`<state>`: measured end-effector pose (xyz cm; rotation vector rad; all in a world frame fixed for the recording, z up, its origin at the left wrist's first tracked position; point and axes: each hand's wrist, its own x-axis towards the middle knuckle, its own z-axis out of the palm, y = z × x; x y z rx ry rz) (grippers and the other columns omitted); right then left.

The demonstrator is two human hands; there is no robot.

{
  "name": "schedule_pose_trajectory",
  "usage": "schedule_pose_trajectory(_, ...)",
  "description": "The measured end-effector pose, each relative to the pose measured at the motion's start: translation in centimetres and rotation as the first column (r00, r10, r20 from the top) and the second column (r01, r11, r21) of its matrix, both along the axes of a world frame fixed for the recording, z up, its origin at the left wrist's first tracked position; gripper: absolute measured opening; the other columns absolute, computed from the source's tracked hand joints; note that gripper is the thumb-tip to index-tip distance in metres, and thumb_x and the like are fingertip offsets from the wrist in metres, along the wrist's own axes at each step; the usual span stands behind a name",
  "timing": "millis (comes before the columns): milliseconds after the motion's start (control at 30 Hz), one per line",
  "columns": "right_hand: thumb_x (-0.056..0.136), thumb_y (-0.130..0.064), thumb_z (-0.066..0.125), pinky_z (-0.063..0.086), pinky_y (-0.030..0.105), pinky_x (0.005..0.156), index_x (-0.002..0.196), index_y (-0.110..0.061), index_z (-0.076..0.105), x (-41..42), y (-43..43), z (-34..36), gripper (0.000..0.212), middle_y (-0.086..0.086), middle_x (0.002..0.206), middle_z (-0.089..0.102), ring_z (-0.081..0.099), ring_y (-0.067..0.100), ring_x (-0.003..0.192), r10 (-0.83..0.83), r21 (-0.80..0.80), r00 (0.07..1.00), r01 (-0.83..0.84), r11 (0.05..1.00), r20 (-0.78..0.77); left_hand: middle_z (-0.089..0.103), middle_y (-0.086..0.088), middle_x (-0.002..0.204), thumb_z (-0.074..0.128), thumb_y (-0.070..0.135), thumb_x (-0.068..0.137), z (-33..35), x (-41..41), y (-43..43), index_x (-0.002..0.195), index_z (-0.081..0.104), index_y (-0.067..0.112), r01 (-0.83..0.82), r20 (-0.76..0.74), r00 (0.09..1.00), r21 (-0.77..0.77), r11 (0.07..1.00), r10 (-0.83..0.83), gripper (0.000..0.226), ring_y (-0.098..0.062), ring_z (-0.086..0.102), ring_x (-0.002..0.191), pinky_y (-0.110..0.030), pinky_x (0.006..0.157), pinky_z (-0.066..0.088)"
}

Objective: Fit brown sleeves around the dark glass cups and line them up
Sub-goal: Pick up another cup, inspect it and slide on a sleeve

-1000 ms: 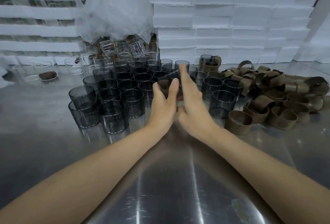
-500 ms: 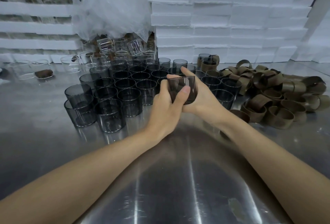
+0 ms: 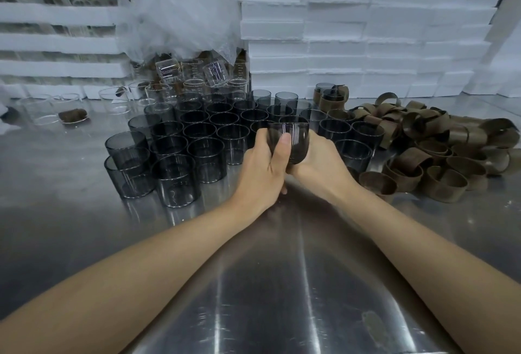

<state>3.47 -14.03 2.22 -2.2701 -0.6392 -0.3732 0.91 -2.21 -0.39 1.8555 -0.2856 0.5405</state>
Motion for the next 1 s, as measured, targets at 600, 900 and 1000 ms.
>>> schedule_pose_trajectory(600,0.107,-0.034,0.021,0.045,0.040,0.100,0.117,-0.017,0.062,-1.0,1.7,-0.1,0.045,0.019,0.122,0.063,0.060,0.027,0.112,0.440,0.805,0.846,-0.022,0.593,-0.302,0.059,-0.001,0.070,0.034,0.064,0.087,-0.3,2.5,0.8,0.096,0.051,0.015,-0.048,-0.074,0.997,-0.298,0.953,0.027,0.053,-0.017,0.053,0.050,-0.030,0.049,0.040)
schedule_pose_trajectory(900,0.103,-0.050,0.022,0.040,0.039,0.056,0.116,-0.003,0.051,-1.2,1.0,0.4,0.056,0.013,0.086,0.063,0.053,0.027,0.065,0.522,0.826,0.769,0.014,0.564,-0.370,0.062,-0.030,0.082,0.027,0.065,0.090,-0.1,1.9,0.6,0.111,0.055,-0.001,0.131,-0.121,0.980,-0.192,0.973,-0.156,0.075,-0.033,0.059,0.064,-0.038,0.059,0.048)
schedule_pose_trajectory(1000,0.081,-0.018,0.051,0.037,0.037,0.060,0.132,-0.003,0.041,-0.6,1.0,-0.2,0.054,0.013,0.089,0.057,0.052,0.017,0.064,0.564,0.791,0.779,-0.150,0.593,-0.275,0.064,-0.014,0.068,0.019,0.049,0.104,0.5,2.1,0.7,0.099,0.061,0.004,0.126,-0.168,0.962,-0.420,0.899,-0.214,0.062,-0.022,0.056,0.054,-0.031,0.053,0.044)
